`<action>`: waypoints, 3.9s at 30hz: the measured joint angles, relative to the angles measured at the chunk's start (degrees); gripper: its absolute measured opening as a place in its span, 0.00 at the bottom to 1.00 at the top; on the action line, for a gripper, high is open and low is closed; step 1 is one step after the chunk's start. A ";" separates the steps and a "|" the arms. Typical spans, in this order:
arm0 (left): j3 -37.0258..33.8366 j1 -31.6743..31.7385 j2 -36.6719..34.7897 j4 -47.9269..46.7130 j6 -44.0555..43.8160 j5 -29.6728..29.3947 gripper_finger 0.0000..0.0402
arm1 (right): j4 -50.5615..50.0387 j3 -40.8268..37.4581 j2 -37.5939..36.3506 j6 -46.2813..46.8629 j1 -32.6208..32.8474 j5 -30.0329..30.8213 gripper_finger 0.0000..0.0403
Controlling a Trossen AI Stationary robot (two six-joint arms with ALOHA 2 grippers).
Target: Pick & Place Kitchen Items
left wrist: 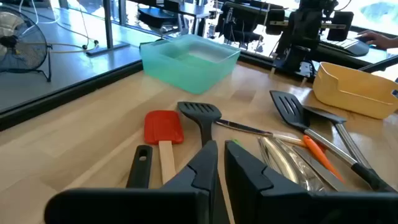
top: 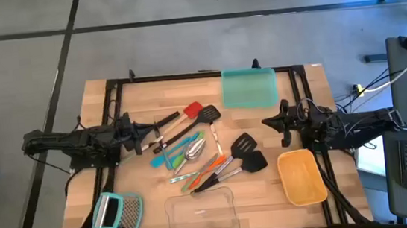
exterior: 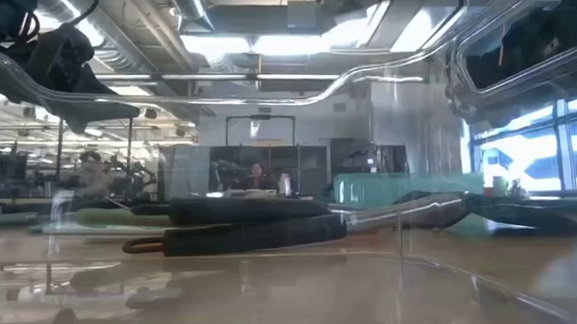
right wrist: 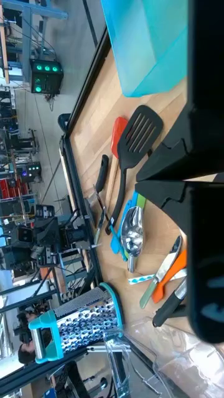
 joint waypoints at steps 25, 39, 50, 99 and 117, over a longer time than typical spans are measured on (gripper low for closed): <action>-0.02 -0.01 0.00 0.00 0.00 0.01 0.06 | 0.00 -0.02 0.00 0.00 0.00 0.00 0.01; -0.02 -0.01 -0.01 0.00 0.00 0.01 0.06 | 0.00 0.00 0.00 0.00 -0.01 0.00 0.01; -0.02 0.00 0.00 0.00 0.00 0.00 0.06 | 0.01 -0.02 0.00 0.00 -0.01 0.02 0.01; -0.20 0.00 -0.02 2.40 8.11 -11.38 0.06 | 33.25 -0.02 0.02 35.21 -0.12 38.44 0.01; 0.00 0.05 0.14 46.59 -20.72 -13.74 0.06 | 43.12 7.01 2.44 29.84 -0.13 18.92 0.01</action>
